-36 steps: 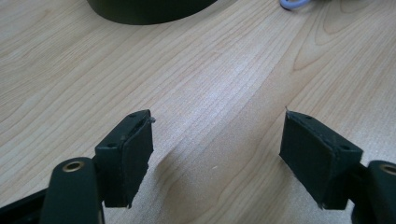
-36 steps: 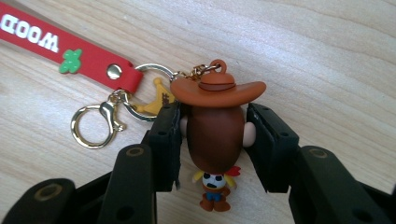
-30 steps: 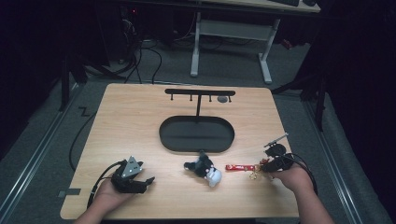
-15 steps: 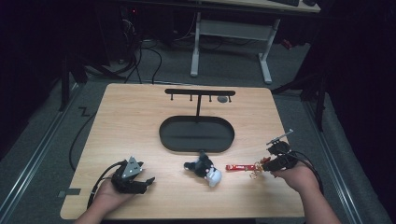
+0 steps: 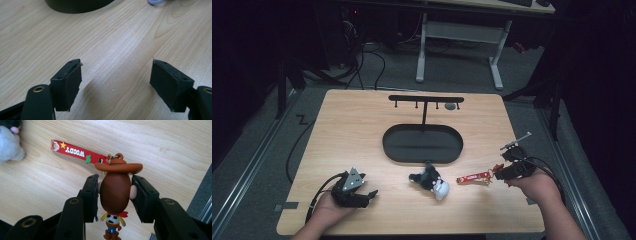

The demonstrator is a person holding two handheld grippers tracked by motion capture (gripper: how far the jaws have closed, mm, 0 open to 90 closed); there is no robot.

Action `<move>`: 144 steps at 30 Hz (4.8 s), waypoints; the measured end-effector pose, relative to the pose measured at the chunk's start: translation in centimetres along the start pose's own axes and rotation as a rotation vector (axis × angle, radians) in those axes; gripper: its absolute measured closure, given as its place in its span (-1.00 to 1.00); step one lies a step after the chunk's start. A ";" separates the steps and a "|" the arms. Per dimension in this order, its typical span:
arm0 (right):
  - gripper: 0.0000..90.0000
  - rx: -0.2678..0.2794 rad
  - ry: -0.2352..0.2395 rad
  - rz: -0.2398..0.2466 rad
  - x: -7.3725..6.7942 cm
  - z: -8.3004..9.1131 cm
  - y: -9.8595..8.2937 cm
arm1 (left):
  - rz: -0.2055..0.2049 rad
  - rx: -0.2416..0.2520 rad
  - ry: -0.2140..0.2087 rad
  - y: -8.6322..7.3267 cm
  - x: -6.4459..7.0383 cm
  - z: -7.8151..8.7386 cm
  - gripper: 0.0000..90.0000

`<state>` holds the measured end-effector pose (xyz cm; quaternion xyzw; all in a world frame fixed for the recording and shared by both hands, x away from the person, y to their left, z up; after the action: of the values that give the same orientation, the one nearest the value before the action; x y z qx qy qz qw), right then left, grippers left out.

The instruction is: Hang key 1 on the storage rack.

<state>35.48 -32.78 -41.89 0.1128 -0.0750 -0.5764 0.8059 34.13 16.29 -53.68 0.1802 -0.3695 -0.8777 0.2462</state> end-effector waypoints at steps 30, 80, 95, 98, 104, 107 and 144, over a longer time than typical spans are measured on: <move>0.31 0.010 -0.004 0.054 -2.6 7.1 2.9 | 0.004 0.008 0.003 0.0 0.1 0.2 -0.45; 0.31 0.066 -0.023 0.102 -5.7 8.2 11.1 | 0.015 0.021 0.000 -0.1 -0.3 0.6 -0.45; 0.31 0.077 -0.028 0.103 -6.2 8.1 13.4 | 0.020 0.025 -0.002 -0.2 -0.4 0.7 -0.45; 0.31 0.083 -0.028 0.097 -6.1 7.9 13.9 | 0.021 0.025 -0.002 -0.2 -0.4 0.7 -0.45; 0.31 0.090 -0.025 0.100 -6.1 7.6 14.6 | 0.024 0.029 0.000 -0.3 -0.6 0.7 -0.45; 0.31 0.092 -0.026 0.092 -6.0 7.4 15.0 | 0.025 0.029 0.000 -0.3 -0.6 0.7 -0.45; 0.31 0.137 -0.022 0.097 -6.4 7.2 19.4 | 0.034 0.028 0.000 -0.5 -0.8 0.9 -0.45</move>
<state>49.24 -21.36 -29.73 0.1576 -0.1284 -0.5316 0.8223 34.21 17.54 -53.35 0.1773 -0.3847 -0.8682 0.2583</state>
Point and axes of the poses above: each handheld gripper's, and its own axes: z roughly backward along the jaws, y roughly out of its top, x roughly to its right, the point moved 1 cm from there along -z, roughly forward along the jaws, and after that the axes turned 4 degrees about -z, right-handed, at the moved point
